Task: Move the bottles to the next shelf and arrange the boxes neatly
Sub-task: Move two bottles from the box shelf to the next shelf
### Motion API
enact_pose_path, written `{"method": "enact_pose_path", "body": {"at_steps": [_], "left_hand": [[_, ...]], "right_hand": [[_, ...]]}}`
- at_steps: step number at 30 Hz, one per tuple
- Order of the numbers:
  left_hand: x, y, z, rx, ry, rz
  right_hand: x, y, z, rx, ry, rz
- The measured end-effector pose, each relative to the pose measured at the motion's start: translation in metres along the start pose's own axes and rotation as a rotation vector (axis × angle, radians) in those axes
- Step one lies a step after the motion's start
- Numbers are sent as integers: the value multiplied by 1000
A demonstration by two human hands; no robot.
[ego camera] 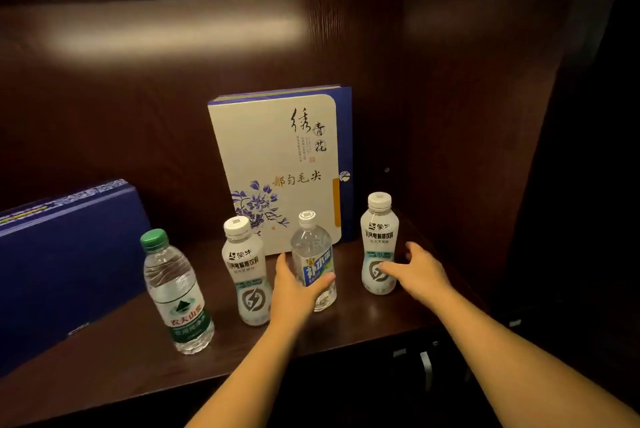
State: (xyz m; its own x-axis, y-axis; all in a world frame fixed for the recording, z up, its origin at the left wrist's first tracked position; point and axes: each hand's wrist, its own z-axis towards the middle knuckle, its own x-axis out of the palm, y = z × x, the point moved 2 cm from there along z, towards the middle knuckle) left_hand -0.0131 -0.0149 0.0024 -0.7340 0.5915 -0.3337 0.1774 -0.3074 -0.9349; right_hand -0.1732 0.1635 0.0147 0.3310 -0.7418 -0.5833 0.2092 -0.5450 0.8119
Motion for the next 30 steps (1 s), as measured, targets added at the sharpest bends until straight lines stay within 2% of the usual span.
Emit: {"method": "enact_pose_path", "body": {"at_steps": [5,10,21,30], "left_hand": [[19,17,21,7,-17,-100],[30,25,29,18,-97,-116],[38,22,8,46,-112,-113],[55,-6,-58,112,-3,-167]], "right_hand": [[22,-6,33,-71,116,263],[37,-8,46,-128,184,400],[43,-18,33,-110,92,434],[-6,-51,-39,-94,-18,426]]}}
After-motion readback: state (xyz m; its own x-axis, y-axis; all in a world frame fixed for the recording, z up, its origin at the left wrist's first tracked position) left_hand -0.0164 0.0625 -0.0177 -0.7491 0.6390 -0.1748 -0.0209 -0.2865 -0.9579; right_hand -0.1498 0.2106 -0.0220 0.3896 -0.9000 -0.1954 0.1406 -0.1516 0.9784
